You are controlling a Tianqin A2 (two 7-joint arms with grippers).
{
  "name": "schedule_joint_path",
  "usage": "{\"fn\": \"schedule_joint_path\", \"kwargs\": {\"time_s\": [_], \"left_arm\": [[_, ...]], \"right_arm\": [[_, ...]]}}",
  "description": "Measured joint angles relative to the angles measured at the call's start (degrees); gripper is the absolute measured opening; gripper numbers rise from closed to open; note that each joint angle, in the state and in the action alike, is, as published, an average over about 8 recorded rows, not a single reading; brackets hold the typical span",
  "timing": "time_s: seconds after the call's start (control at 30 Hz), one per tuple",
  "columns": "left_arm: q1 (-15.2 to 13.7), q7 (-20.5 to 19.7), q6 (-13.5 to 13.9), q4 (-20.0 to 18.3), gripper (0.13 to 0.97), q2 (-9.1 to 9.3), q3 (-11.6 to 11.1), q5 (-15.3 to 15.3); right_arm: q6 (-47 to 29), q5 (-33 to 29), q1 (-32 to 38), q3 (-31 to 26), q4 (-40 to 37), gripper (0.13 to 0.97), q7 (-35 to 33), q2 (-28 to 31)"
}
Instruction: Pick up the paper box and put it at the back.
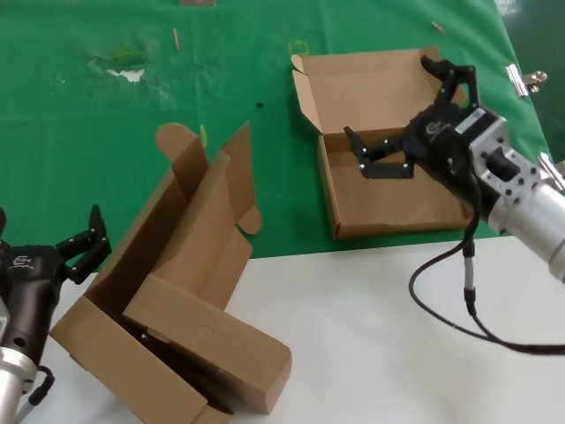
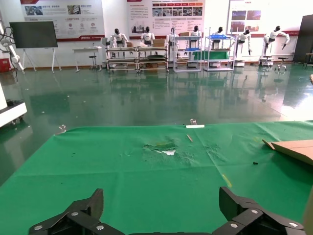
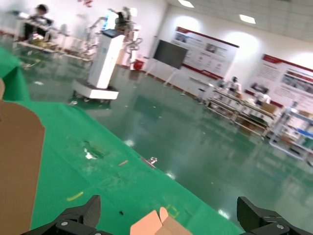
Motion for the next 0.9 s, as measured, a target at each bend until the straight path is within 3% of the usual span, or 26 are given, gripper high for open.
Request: {"fn": "schedule_joint_path", "kwargs": {"time_s": [0.3,0.6,0.9], "left_arm": [[0.00,0.00,0.00,0.00,0.894,0.00,0.00,0.00],[0.00,0.00,0.00,0.00,0.959,0.00,0.00,0.00],[0.00,0.00,0.00,0.00,0.961,0.00,0.00,-0.01]], "right_arm": [[6.62,3.75,-6.50,1.86,2.34,0.966,0.48,-2.06],[13.19,7.49,-12.95,3.70,4.69,0.966,0.96,-4.10],[18.75,10.63,-18.43,5.27,6.65,0.966,1.38,-5.83]]}}
